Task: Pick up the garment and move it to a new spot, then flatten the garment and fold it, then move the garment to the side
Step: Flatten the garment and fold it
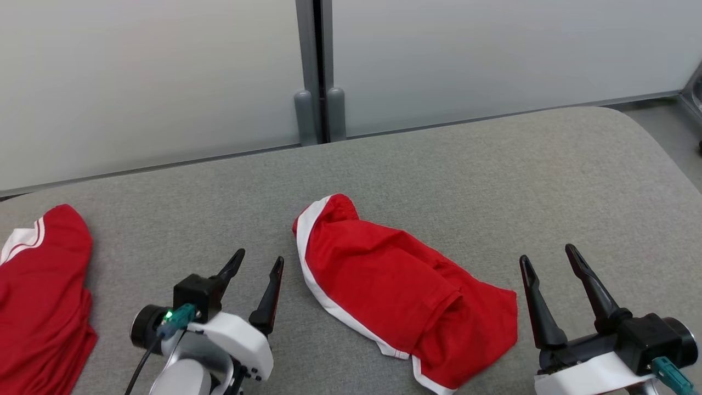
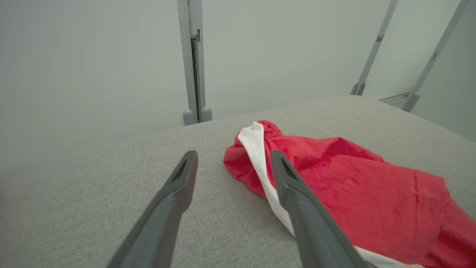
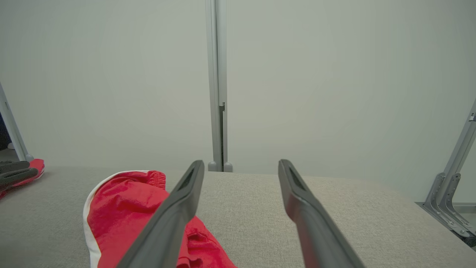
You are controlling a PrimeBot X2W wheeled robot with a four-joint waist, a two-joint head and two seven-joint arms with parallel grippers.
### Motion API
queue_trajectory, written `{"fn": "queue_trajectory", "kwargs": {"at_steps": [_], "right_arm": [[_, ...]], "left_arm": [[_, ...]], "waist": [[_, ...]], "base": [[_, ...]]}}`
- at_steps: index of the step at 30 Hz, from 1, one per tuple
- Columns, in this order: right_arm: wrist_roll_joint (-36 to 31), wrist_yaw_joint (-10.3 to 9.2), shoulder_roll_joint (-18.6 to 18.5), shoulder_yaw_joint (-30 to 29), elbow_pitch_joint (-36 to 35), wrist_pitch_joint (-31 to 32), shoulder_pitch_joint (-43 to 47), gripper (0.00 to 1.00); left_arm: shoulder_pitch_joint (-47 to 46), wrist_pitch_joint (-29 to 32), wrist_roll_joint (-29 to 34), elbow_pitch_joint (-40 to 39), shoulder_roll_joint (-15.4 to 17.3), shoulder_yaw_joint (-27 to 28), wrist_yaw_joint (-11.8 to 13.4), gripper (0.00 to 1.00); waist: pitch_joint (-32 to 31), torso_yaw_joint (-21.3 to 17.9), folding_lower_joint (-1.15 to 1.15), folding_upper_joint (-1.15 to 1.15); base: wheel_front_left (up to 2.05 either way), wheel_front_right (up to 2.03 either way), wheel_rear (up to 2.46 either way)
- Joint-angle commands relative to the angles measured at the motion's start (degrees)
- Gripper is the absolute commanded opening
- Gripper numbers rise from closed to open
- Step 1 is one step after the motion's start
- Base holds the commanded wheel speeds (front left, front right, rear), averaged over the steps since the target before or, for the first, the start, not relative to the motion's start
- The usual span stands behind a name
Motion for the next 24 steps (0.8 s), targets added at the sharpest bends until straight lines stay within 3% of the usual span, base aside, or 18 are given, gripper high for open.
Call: {"fn": "queue_trajectory", "kwargs": {"at_steps": [1,6,16,17,18,19,24], "right_arm": [[0.19,0.02,-0.24,0.27,-0.17,-0.30,-0.57,1.00],[0.51,0.02,-0.25,1.36,0.23,-0.29,-1.38,1.00],[1.43,0.02,-0.24,2.26,0.60,-0.30,-2.74,1.00],[1.42,0.01,-0.24,2.28,0.66,-0.30,-2.79,1.00],[1.59,0.02,-0.24,2.28,0.69,-0.30,-2.87,1.00],[1.74,0.02,-0.24,2.26,0.71,-0.30,-2.90,1.00],[2.08,0.02,-0.23,1.57,0.69,-0.30,-2.71,1.00]], "left_arm": [[-2.54,1.56,-0.36,2.15,0.35,-0.45,-0.03,1.00],[-10.82,7.71,-6.04,11.62,-0.05,-0.04,-0.04,1.00],[-17.47,12.11,-13.98,24.25,-0.32,-3.05,-0.05,1.00],[-17.72,12.18,-14.72,24.91,-0.40,-3.69,-0.05,0.94],[-17.98,12.32,-15.57,25.28,-0.45,-4.57,-0.05,0.38],[-18.16,12.41,-16.91,25.29,-0.52,-5.33,-0.05,0.00],[-18.60,14.12,-27.45,22.38,-0.60,-7.66,-0.05,0.00]], "waist": [[1.31,-1.85,0.00,0.00],[2.73,-4.70,0.00,0.00],[4.53,-8.76,0.00,0.00],[4.64,-8.92,0.00,0.00],[4.77,-9.04,0.00,0.00],[4.87,-9.10,0.00,0.00],[4.83,-8.40,0.00,0.00]], "base": [[0.00,0.00,0.00],[0.00,0.00,0.00],[0.00,0.00,0.00],[0.00,0.00,0.00],[0.00,0.00,0.00],[0.00,0.00,0.00],[0.00,0.00,0.00]]}}
